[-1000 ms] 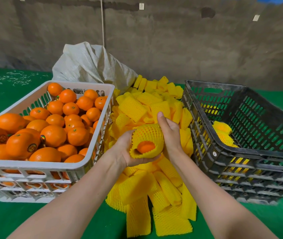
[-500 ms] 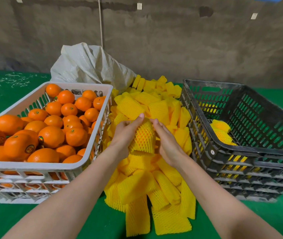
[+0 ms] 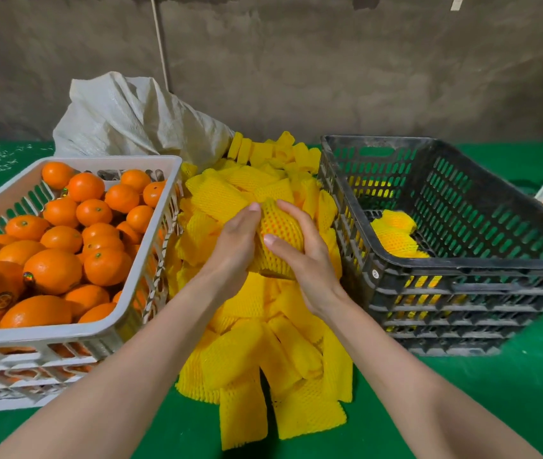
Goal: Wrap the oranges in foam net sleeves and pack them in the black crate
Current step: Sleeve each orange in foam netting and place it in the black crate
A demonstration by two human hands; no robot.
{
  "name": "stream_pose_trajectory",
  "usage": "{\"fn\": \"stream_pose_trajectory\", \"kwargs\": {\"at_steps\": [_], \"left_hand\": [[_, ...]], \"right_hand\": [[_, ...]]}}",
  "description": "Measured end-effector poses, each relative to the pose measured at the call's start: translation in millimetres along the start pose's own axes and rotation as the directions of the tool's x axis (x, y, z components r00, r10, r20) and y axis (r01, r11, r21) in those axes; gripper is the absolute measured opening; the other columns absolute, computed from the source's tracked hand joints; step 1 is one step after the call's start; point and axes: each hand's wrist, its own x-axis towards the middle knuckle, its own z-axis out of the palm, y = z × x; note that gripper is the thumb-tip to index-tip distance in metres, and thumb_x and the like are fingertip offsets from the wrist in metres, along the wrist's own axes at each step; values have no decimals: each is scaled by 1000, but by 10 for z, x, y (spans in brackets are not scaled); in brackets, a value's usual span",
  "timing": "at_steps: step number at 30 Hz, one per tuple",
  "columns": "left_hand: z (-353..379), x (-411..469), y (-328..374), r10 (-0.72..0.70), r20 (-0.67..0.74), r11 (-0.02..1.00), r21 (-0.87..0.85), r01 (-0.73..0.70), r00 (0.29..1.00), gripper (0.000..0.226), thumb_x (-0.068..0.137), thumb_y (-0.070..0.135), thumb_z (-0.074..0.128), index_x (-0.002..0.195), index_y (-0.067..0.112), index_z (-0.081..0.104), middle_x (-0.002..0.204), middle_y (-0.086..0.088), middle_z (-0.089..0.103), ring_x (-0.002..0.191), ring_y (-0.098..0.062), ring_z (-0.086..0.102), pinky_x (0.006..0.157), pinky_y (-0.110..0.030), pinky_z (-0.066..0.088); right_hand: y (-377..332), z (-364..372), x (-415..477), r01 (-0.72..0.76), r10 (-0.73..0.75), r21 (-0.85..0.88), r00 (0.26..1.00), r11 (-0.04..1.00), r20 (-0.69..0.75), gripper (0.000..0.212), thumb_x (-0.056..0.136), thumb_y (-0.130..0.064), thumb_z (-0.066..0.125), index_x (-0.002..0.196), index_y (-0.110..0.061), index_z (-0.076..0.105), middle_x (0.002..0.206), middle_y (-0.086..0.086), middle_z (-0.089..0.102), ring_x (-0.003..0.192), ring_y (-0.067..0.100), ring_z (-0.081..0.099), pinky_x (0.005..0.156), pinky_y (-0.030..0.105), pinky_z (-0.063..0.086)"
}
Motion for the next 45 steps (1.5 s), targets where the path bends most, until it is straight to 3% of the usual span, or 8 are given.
{"fn": "stream_pose_trajectory", "kwargs": {"at_steps": [8,12,16,22,30,35,40,45], "left_hand": [[723,152,-44,244,96,968,39,-248,965,37,104,22,33,139,16,44,136,-4,52,123,-17,51,104,-35,44],[1058,321,-204,472,377,577,551,-602,797,24,95,8,54,116,4,65,114,-5,64,111,-22,57,90,-22,39],[1331,474,-290,386,618,229,655,-720,685,17,90,12,60,98,4,72,102,-11,70,100,-28,59,88,-30,39],[1340,548,-396,328,634,192,681,-706,701,24,91,9,54,82,3,75,87,-9,72,97,-26,56,90,-34,37],[1333,488,-414,358,622,224,667,-711,696,25,93,7,51,86,2,75,91,-8,71,102,-22,53,91,-27,32],[1326,454,-432,338,584,307,673,-673,738,27,96,8,46,92,2,72,100,-12,69,111,-24,51,95,-20,27],[1126,333,-375,307,628,378,610,-697,715,30,100,16,45,119,4,64,136,-8,55,134,-19,38,106,-9,14],[640,309,-169,258,587,467,620,-631,768,24,94,14,58,115,9,68,117,4,63,114,-7,56,88,-12,43]], "right_hand": [[-521,-876,325,138,-180,-171,948,976,-263,39,65,-26,74,100,-37,59,103,-16,59,96,-3,57,80,20,50],[-670,-1562,606,-45,-132,-462,930,886,-344,40,68,-22,78,103,-32,60,102,-14,57,101,8,56,84,29,50],[-493,-1926,842,-165,233,-928,968,335,-88,43,72,-31,74,113,-31,59,128,-2,54,114,20,52,83,29,49],[158,-2023,1150,242,826,-945,562,-219,-47,70,81,-30,69,141,-11,37,146,7,36,129,28,40,93,36,43],[400,-2270,1249,142,834,-946,522,-292,-179,95,84,-33,67,149,-34,-3,158,2,7,140,31,22,101,44,38],[307,-2039,1192,209,773,-940,629,-268,-81,75,78,-33,72,140,-23,31,142,9,39,121,31,42,101,55,37],[-15,-1778,1039,114,228,-993,968,-30,104,32,87,-23,56,119,-18,55,118,9,57,109,29,54,85,40,47],[-289,-1263,778,194,-299,-919,950,343,89,16,91,-22,54,97,-11,65,96,5,65,90,22,59,76,33,45]]}}
